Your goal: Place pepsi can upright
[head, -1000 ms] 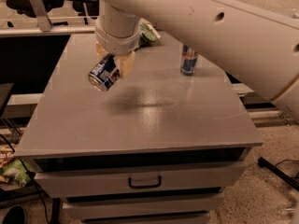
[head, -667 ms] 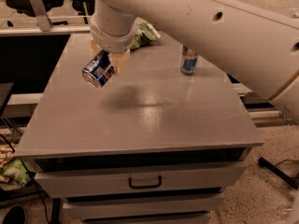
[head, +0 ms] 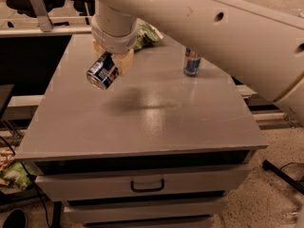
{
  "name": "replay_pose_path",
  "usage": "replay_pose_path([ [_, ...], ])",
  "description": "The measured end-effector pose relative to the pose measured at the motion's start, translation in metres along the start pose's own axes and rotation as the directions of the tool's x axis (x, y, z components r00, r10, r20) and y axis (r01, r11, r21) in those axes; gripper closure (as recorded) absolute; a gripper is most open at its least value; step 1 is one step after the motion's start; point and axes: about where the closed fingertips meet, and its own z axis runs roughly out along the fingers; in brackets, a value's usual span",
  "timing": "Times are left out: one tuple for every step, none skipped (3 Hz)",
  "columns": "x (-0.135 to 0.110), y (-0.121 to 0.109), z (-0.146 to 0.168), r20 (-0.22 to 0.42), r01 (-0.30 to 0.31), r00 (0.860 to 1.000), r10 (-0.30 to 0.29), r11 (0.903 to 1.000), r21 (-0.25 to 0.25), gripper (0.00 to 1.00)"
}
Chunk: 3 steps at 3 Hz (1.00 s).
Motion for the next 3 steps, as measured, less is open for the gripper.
replay_pose_path([
  [0.018, -0.011, -0.001, -0.114, 0.159, 0.981, -0.159, 0.9872, -0.012, 1.00],
  [0.034, -0.030, 0.004, -0.194, 0.298, 0.936, -0.293, 0.9546, -0.002, 1.00],
  [0.040, -0.058, 0.019, -0.248, 0.439, 0.873, -0.420, 0.8980, 0.026, 1.00],
])
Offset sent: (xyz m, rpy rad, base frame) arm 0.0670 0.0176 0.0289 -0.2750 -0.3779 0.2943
